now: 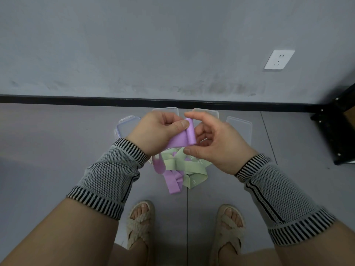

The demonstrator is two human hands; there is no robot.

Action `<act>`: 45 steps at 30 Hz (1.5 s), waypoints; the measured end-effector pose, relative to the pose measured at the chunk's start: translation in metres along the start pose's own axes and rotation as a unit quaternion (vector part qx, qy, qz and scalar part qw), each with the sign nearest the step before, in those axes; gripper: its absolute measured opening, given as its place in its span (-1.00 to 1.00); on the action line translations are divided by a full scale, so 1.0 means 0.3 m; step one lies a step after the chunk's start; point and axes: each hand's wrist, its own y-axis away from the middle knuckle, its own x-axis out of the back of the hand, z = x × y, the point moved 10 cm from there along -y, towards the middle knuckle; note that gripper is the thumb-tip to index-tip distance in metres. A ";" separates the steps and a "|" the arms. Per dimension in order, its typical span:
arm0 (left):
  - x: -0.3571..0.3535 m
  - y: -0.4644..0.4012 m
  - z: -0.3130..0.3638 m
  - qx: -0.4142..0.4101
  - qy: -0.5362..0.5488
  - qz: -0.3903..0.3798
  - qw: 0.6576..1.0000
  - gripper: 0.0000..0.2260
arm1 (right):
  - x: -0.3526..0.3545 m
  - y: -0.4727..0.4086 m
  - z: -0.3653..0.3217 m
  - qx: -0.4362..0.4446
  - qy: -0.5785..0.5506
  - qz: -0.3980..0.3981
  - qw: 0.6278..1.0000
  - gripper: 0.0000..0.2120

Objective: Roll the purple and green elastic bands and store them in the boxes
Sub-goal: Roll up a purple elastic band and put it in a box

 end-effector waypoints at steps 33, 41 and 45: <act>0.120 -0.007 -0.123 0.044 0.032 0.024 0.998 -0.83 | 0.172 0.019 0.079 -0.019 -0.102 0.098 0.990 -0.44; 0.105 -0.020 -0.176 0.137 0.283 0.064 0.947 -0.90 | 0.157 -0.006 0.100 -0.027 -0.096 0.121 0.988 -0.45; 0.111 -0.020 -0.180 0.131 0.289 0.105 0.943 -0.82 | 0.155 -0.007 0.087 -0.021 -0.080 0.124 0.989 -0.45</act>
